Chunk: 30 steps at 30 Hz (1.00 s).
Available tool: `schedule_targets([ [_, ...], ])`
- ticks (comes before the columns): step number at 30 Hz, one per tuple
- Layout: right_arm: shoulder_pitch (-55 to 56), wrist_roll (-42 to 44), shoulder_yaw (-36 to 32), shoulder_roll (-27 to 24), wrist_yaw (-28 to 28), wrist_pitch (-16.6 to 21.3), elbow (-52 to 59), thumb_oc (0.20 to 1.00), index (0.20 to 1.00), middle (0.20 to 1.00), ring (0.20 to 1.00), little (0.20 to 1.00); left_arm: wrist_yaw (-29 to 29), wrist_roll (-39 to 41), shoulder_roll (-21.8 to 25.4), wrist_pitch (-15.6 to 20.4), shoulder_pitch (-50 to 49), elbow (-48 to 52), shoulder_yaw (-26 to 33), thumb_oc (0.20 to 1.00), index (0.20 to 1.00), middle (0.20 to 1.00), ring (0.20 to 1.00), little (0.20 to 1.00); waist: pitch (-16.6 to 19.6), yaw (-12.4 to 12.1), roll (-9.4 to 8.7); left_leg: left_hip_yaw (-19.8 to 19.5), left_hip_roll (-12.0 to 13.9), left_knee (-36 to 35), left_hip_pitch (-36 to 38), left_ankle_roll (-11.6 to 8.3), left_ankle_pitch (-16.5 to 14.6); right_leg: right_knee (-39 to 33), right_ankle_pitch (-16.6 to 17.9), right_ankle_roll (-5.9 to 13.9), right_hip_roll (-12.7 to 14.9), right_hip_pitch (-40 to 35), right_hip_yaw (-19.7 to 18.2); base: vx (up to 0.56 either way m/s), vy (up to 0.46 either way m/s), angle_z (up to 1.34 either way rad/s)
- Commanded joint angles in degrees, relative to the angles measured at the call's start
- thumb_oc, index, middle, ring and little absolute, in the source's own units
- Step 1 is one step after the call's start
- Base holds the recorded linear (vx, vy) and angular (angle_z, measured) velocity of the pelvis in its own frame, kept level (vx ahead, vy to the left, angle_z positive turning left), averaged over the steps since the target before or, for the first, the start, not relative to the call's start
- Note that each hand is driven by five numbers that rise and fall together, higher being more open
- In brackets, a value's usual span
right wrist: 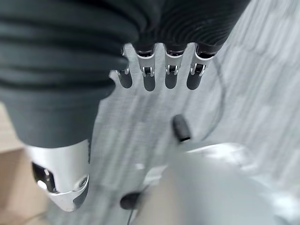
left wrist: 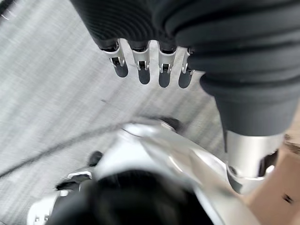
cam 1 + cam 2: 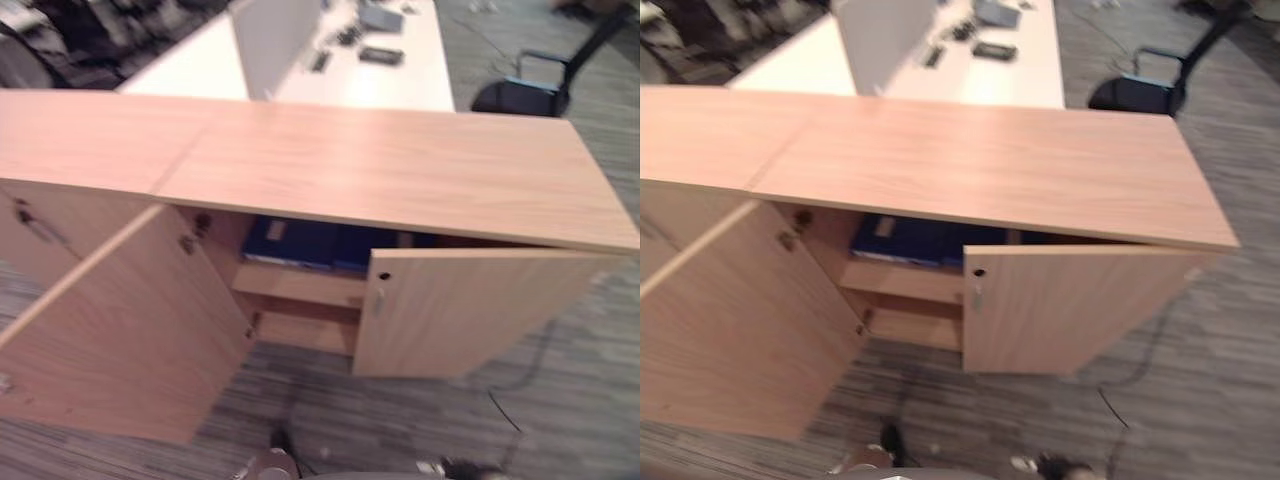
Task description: Put the empty folder in the office cabinet
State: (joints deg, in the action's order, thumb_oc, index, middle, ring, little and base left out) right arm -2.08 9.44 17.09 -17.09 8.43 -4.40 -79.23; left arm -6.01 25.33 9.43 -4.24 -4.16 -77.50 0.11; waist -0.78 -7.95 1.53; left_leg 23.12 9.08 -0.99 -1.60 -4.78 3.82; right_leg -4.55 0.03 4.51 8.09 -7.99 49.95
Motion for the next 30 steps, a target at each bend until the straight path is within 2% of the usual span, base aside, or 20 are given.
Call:
schedule_targets([
  [1, -1.9, -1.9, -3.0, 2.7, -0.4, -0.8, -1.5, 1.0, 1.0, 1.0, 1.0, 1.0, -1.7, -4.6, -0.1, 0.3, 1.2, -1.1, -1.2, 1.0, 1.0, 1.0, 1.0, 1.0, 1.0, -0.5, -0.76, -4.7, -1.3, 0.2, -0.7, 0.2, -2.3, 4.0, -3.6, 0.17, 2.8, 1.3, -4.1, 0.03, 0.117, 0.35],
  [2, -1.9, -1.9, -3.1, 2.7, -0.4, -0.8, -1.5, 1.0, 1.0, 1.0, 1.0, 1.0, -1.7, -4.6, -0.1, 0.3, 1.1, -1.0, -1.2, 1.0, 1.0, 1.0, 1.0, 1.0, 1.1, -0.4, -0.75, -4.8, -1.5, 0.1, -0.7, 0.3, -2.3, 4.1, -3.6, 0.29, 2.9, 1.3, -3.9, 0.05, 0.181, 0.44],
  [5, -1.6, -1.7, -4.6, 2.2, -0.6, -0.9, -1.3, 1.0, 1.0, 1.0, 1.0, 1.0, -2.0, -6.0, -0.2, 0.6, 1.3, -0.2, -2.4, 1.0, 1.0, 1.0, 1.0, 1.0, 1.5, -0.7, -0.1, -7.4, -3.7, -0.9, -0.4, 1.38, -2.8, 5.6, -2.8, 1.34, 5.7, 0.4, -2.1, 0.06, 0.218, 0.47],
  [6, -1.3, -1.5, -5.5, 2.0, -0.8, -0.7, -1.2, 1.0, 1.0, 1.0, 1.0, 1.0, -2.3, -7.0, -0.4, 0.9, 1.5, 0.1, -3.4, 1.0, 1.0, 1.0, 1.0, 1.0, 1.9, -0.7, 0.31, -9.1, -5.5, -1.4, -0.1, 2.14, -3.3, 6.5, -2.0, 2.24, 7.6, 0.0, -1.0, 0.06, 0.318, 0.79],
  [10, -0.5, -0.7, -7.0, 2.0, -0.9, -0.4, -1.0, 1.0, 1.0, 1.0, 1.0, 1.0, -3.1, -8.9, -0.9, 1.5, 1.0, 1.0, -5.0, 1.0, 1.0, 1.0, 1.0, 1.0, 2.9, -1.4, 0.94, -12.9, -9.7, -1.8, 0.2, 3.76, -4.8, 8.0, 0.6, 4.57, 12.0, -1.4, 1.4, 0.05, 0.283, 0.74],
  [12, -0.3, -0.3, -7.6, 1.9, -0.9, -0.3, -0.8, 1.0, 1.0, 1.0, 1.0, 1.0, -3.3, -9.2, -0.9, 1.7, 0.8, 1.1, -5.2, 1.0, 1.0, 1.0, 1.0, 1.0, 3.0, -1.5, 1.09, -13.7, -10.8, -1.5, 0.4, 4.26, -5.3, 8.9, 1.2, 5.18, 13.4, -1.9, 2.0, 0.06, 0.191, 0.66],
  [14, 0.1, 0.7, -9.0, 1.7, -0.7, -0.2, -0.6, 1.0, 1.0, 1.0, 1.0, 1.0, -3.3, -9.5, -0.8, 1.8, 0.6, 1.0, -5.2, 1.0, 1.0, 1.0, 1.0, 1.0, 3.1, -1.3, 1.56, -15.6, -13.3, -1.4, 1.3, 5.41, -6.6, 12.5, 4.2, 6.77, 17.3, -2.7, 2.4, 0.14, 0.299, 0.65],
  [15, 0.4, 2.0, -10.1, 1.5, -0.7, 0.2, 0.2, 1.0, 1.0, 1.0, 1.0, 1.0, -3.1, -9.6, -0.5, 1.9, 0.6, 0.4, -5.4, 1.0, 1.0, 1.0, 1.0, 1.0, 2.6, 0.2, 1.95, -18.9, -15.3, -1.3, 2.6, 6.45, -7.3, 17.1, 8.4, 7.87, 20.6, -2.5, -0.3, 0.15, 0.276, 0.73],
  [16, 0.4, 2.0, -10.1, 1.5, -0.7, 0.2, 0.2, 1.0, 1.0, 1.0, 1.0, 1.0, -3.1, -9.6, -0.5, 2.0, 0.6, 0.4, -5.4, 1.0, 1.0, 1.0, 1.0, 1.0, 2.6, 0.4, 1.9, -19.1, -15.5, -1.3, 2.7, 6.64, -7.3, 17.5, 8.4, 8.17, 21.0, -2.6, -0.2, 0.09, 0.171, 0.78],
  [17, 0.2, 2.5, -10.0, 1.7, -1.1, 0.5, 0.5, 1.0, 1.0, 1.0, 1.0, 1.0, -2.6, -9.6, -0.2, 2.2, 0.6, 0.2, -5.6, 1.0, 1.0, 1.0, 1.0, 1.0, 1.9, 1.6, 2.16, -20.6, -15.4, -1.4, 3.2, 6.76, -7.2, 19.1, 8.1, 7.09, 21.0, -1.0, -4.7, -0.07, -0.004, 1.18],
  [18, -0.4, 3.6, -9.6, 2.0, -1.3, 0.8, 0.4, 1.0, 1.0, 1.0, 1.0, 1.0, -2.0, -9.5, 0.7, 2.6, 0.9, -0.4, -5.4, 1.0, 1.0, 1.0, 1.0, 1.0, 1.1, 2.8, 2.69, -22.6, -14.5, -2.4, 3.2, 6.43, -6.2, 18.6, 3.9, 4.66, 18.2, 3.0, -13.6, -0.08, -0.032, 0.96],
  [19, -0.5, 3.6, -9.6, 2.1, -1.3, 0.8, 0.3, 1.0, 1.0, 1.0, 1.0, 1.0, -2.1, -9.5, 0.7, 2.6, 1.0, -0.5, -5.4, 1.0, 1.0, 1.0, 1.0, 1.0, 1.2, 2.5, 2.74, -22.3, -14.2, -2.5, 3.1, 6.26, -6.2, 18.8, 3.6, 4.36, 18.0, 3.5, -14.0, -0.07, -0.089, 0.69],
  [22, -0.9, 5.8, -9.2, 2.6, -1.6, 1.5, 0.4, 1.0, 1.0, 1.0, 1.0, 1.0, -1.8, -8.9, 1.8, 3.2, 1.2, -1.6, -4.8, 1.0, 1.0, 1.0, 1.0, 1.0, 0.0, 3.6, 2.41, -26.3, -13.2, -2.9, 2.8, 5.73, -4.7, 15.3, -3.3, 2.45, 10.2, 7.4, -24.4, -0.03, -0.098, 0.37],
  [23, -1.0, 5.8, -9.3, 2.6, -1.6, 1.5, 0.4, 1.0, 1.0, 1.0, 1.0, 1.0, -1.9, -8.9, 1.8, 3.2, 1.3, -1.6, -4.8, 1.0, 1.0, 1.0, 1.0, 1.0, 0.0, 3.7, 2.55, -26.2, -13.3, -2.5, 1.9, 6.02, -3.9, 14.7, -2.0, 1.88, 10.3, 7.8, -23.7, -0.02, -0.108, 0.86],
  [24, -1.2, 6.9, -9.1, 2.9, -2.0, 1.8, 0.2, 1.0, 1.0, 1.0, 1.0, 1.0, -1.9, -8.6, 2.6, 3.5, 1.9, -2.2, -4.1, 1.0, 1.0, 1.0, 1.0, 1.0, -0.8, 4.0, 1.08, -27.9, -14.1, -2.4, 1.9, 5.94, -3.9, 11.1, -2.4, 2.29, 6.3, 8.0, -27.6, 0.0, -0.093, 0.91],
  [25, -1.3, 6.9, -9.3, 3.0, -2.0, 1.6, -0.1, 1.0, 1.0, 1.0, 1.0, 1.0, -1.9, -8.4, 2.6, 3.4, 1.8, -2.6, -3.6, 1.0, 1.0, 1.0, 1.0, 1.0, -0.7, 3.9, 0.7, -28.3, -14.5, -2.4, 1.8, 5.75, -4.1, 9.9, -1.6, 2.94, 6.2, 7.3, -27.1, 0.08, -0.172, 0.52],
  [26, -1.3, 7.0, -9.1, 3.0, -1.7, 1.5, -0.2, 1.0, 1.0, 1.0, 1.0, 1.0, -1.7, -8.2, 2.8, 3.4, 1.6, -2.8, -3.2, 1.0, 1.0, 1.0, 1.0, 1.0, -0.4, 4.0, 0.48, -28.9, -14.2, -2.6, 1.4, 5.56, -3.8, 8.9, -1.8, 2.71, 5.3, 7.0, -27.5, 0.1, -0.2, 0.91],
  [27, -1.2, 6.8, -8.7, 3.2, -1.7, 1.5, -0.4, 1.0, 1.0, 1.0, 1.0, 1.0, -1.5, -7.2, 3.1, 3.4, 1.5, -3.1, -2.2, 1.0, 1.0, 1.0, 1.0, 1.0, -0.6, 4.1, 0.1, -29.5, -13.3, -3.0, 1.4, 4.85, -3.5, 7.7, -2.8, 1.96, 2.7, 7.2, -29.6, 0.11, -0.21, 0.79],
  [30, -1.3, 7.0, -8.8, 3.0, -2.0, 1.6, -0.8, 1.0, 1.0, 1.0, 1.0, 1.0, -1.4, -6.7, 3.4, 3.5, 0.8, -3.2, -1.5, 1.0, 1.0, 1.0, 1.0, 1.0, 0.0, 4.0, -0.4, -30.0, -12.6, -2.8, 0.7, 4.21, -3.4, 5.9, -2.3, 1.65, 1.5, 7.0, -29.2, 0.06, -0.175, 0.15],
])
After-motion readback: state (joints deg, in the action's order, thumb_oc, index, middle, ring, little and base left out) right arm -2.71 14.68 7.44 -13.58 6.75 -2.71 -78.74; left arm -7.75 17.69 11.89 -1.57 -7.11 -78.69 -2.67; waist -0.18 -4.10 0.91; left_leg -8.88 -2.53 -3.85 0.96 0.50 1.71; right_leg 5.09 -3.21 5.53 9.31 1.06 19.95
